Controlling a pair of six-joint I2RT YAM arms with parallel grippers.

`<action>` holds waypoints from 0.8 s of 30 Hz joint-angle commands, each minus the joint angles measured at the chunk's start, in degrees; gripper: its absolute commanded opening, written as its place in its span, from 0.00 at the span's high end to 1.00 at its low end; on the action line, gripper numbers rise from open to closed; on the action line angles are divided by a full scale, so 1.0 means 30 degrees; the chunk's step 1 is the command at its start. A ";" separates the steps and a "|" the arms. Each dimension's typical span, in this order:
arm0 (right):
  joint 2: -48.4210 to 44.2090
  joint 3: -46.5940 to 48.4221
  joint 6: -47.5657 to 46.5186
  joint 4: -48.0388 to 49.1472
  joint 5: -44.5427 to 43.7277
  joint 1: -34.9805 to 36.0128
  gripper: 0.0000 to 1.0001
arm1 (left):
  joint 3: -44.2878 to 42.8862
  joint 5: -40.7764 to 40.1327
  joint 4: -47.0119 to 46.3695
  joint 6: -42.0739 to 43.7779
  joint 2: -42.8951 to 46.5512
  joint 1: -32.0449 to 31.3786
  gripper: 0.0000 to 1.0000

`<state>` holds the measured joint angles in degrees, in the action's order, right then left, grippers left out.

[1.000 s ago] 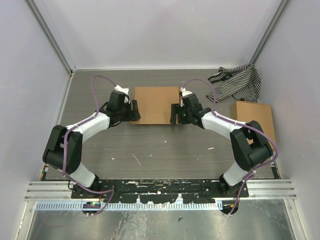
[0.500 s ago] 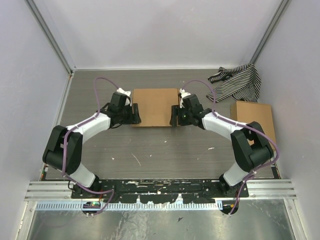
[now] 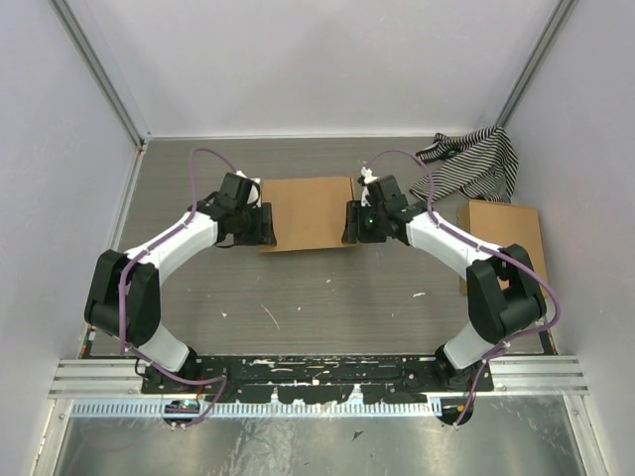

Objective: Fold the paper box

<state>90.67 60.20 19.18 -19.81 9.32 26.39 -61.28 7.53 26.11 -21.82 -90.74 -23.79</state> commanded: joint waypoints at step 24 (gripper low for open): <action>-0.0846 -0.1252 0.0199 0.2133 -0.0410 -0.0721 0.25 | 0.0851 -0.2100 -0.0416 -0.0313 0.0027 -0.0069 0.33</action>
<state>90.37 57.74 19.86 -19.62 8.97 24.25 -61.30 4.58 29.56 -22.59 -90.80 -23.79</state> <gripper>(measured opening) 0.739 0.663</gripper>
